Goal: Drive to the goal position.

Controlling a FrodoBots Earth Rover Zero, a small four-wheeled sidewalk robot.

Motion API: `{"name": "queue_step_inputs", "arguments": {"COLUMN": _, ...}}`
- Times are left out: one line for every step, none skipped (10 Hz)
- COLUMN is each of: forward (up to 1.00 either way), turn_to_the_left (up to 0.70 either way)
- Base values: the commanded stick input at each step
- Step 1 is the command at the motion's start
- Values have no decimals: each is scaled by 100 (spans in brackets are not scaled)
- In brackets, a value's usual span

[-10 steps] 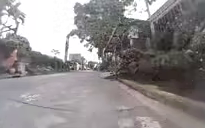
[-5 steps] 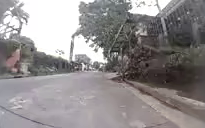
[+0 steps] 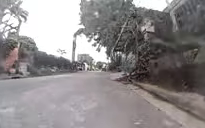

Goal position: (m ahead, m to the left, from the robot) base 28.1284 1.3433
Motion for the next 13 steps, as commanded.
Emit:
{"name": "queue_step_inputs", "arguments": {"forward": 100, "turn_to_the_left": 0}}
{"name": "queue_step_inputs", "arguments": {"forward": 100, "turn_to_the_left": 0}}
{"name": "queue_step_inputs", "arguments": {"forward": 100, "turn_to_the_left": 0}}
{"name": "queue_step_inputs", "arguments": {"forward": 100, "turn_to_the_left": 0}}
{"name": "queue_step_inputs", "arguments": {"forward": 100, "turn_to_the_left": 0}}
{"name": "queue_step_inputs", "arguments": {"forward": 100, "turn_to_the_left": 0}}
{"name": "queue_step_inputs", "arguments": {"forward": 100, "turn_to_the_left": 0}}
{"name": "queue_step_inputs", "arguments": {"forward": 100, "turn_to_the_left": 0}}
{"name": "queue_step_inputs", "arguments": {"forward": 100, "turn_to_the_left": 0}}
{"name": "queue_step_inputs", "arguments": {"forward": 100, "turn_to_the_left": 0}}
{"name": "queue_step_inputs", "arguments": {"forward": 100, "turn_to_the_left": 0}}
{"name": "queue_step_inputs", "arguments": {"forward": 100, "turn_to_the_left": 0}}
{"name": "queue_step_inputs", "arguments": {"forward": 100, "turn_to_the_left": 0}}
